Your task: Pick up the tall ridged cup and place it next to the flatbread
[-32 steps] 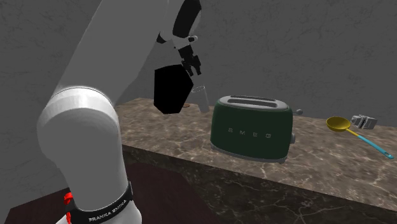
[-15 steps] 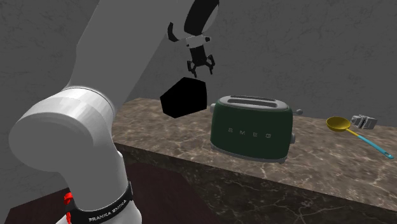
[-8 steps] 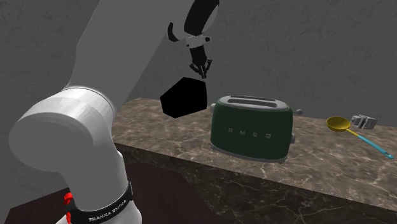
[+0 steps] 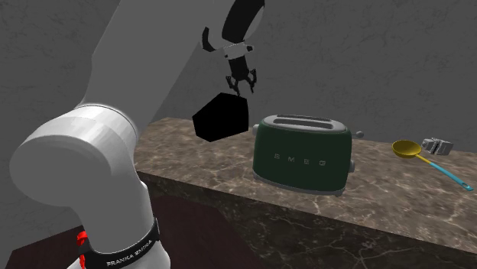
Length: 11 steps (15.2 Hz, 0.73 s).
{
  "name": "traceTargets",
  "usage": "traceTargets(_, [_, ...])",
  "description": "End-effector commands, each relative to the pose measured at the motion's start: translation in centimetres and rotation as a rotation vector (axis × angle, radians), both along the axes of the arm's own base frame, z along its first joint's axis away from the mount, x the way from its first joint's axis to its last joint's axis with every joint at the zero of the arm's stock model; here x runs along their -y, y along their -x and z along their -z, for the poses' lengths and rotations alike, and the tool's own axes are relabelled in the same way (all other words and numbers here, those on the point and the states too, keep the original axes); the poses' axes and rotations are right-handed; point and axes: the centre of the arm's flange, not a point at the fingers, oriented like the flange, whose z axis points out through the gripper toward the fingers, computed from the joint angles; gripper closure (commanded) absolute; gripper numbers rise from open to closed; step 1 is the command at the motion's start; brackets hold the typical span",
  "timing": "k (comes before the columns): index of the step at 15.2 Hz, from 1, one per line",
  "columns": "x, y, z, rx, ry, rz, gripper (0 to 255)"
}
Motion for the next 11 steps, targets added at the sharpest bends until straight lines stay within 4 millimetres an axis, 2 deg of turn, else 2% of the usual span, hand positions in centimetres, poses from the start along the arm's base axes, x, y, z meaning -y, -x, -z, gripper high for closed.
traceTargets(1, [0.9,0.1,1.8,-0.006,0.048,-0.140,0])
traceTargets(6, [4.2,-0.8,7.3,-0.024,0.199,-0.581,0])
traceTargets(11, [7.6,-3.0,12.3,-0.042,0.350,-1.023,0])
